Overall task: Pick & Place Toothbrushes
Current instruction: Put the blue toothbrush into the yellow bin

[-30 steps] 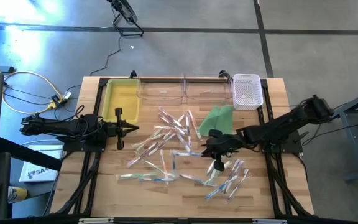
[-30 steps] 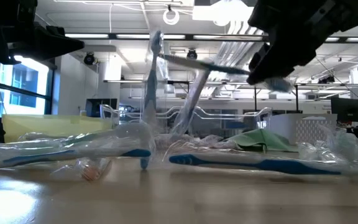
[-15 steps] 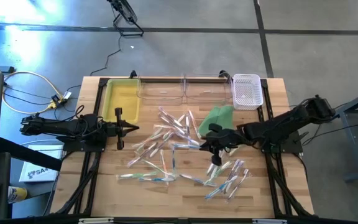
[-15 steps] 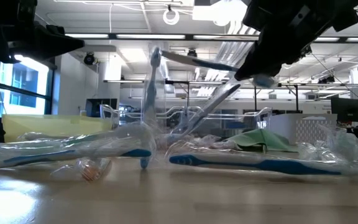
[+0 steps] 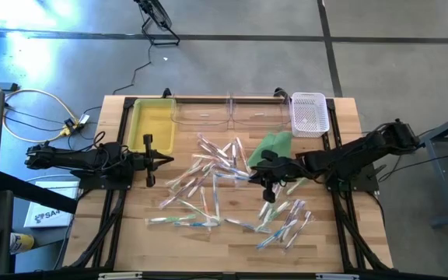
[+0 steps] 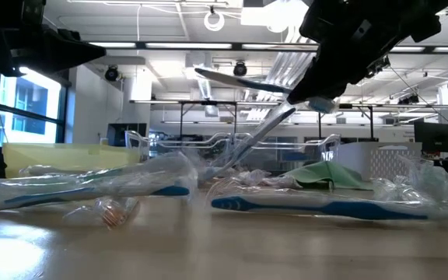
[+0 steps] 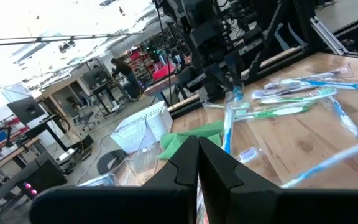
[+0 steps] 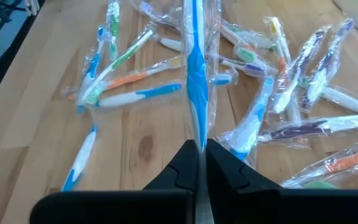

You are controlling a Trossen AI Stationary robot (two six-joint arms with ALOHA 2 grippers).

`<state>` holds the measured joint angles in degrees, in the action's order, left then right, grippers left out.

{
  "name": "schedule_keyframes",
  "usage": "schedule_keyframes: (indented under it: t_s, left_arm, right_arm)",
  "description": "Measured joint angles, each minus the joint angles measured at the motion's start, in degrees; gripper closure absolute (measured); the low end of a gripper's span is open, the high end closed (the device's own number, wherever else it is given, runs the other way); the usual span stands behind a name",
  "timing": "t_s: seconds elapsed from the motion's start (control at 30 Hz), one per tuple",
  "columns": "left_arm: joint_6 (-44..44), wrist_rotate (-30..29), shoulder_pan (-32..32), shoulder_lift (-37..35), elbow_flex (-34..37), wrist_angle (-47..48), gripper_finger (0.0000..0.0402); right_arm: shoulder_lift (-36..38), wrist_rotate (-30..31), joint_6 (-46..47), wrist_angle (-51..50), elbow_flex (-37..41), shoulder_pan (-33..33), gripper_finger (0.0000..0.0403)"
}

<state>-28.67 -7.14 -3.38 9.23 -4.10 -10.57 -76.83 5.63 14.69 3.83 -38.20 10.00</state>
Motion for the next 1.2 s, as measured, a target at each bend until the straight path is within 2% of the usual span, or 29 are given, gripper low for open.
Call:
schedule_keyframes:
  t_s: [0.37, 0.53, 0.77, 0.87, 1.03, 1.2]
  left_arm:
    - [0.0, 0.0, 0.0, 0.0, 0.0, 0.0, 0.0396]
    - [0.5, -0.13, 0.0, 0.0, 0.0, -0.7, 0.0396]
    - [4.44, -4.39, 0.0, 0.02, 0.0, -5.44, 0.0393]
    - [6.06, -4.44, 0.0, 0.02, 0.0, -8.43, 0.0374]
    - [8.73, -7.07, 0.0, 0.02, 0.0, -11.08, 0.031]
    - [2.38, -5.38, -0.02, 1.5, 0.0, -12.7, 0.0269]
  right_arm:
    - [5.69, 0.4, 0.0, -0.91, 0.0, 0.0, 0.0395]
    - [6.79, 3.07, -1.85, 0.02, 0.0, 0.0, 0.0395]
    - [6.79, 6.69, -8.06, 6.47, 0.0, 0.0, 0.0395]
    - [6.79, 8.63, -11.74, 10.23, 0.0, 0.0, 0.0395]
    - [6.39, 10.5, -17.2, 15.32, 0.0, 0.0, 0.0395]
    - [5.21, 11.52, -19.69, 20.42, -0.04, -1.12, 0.0395]
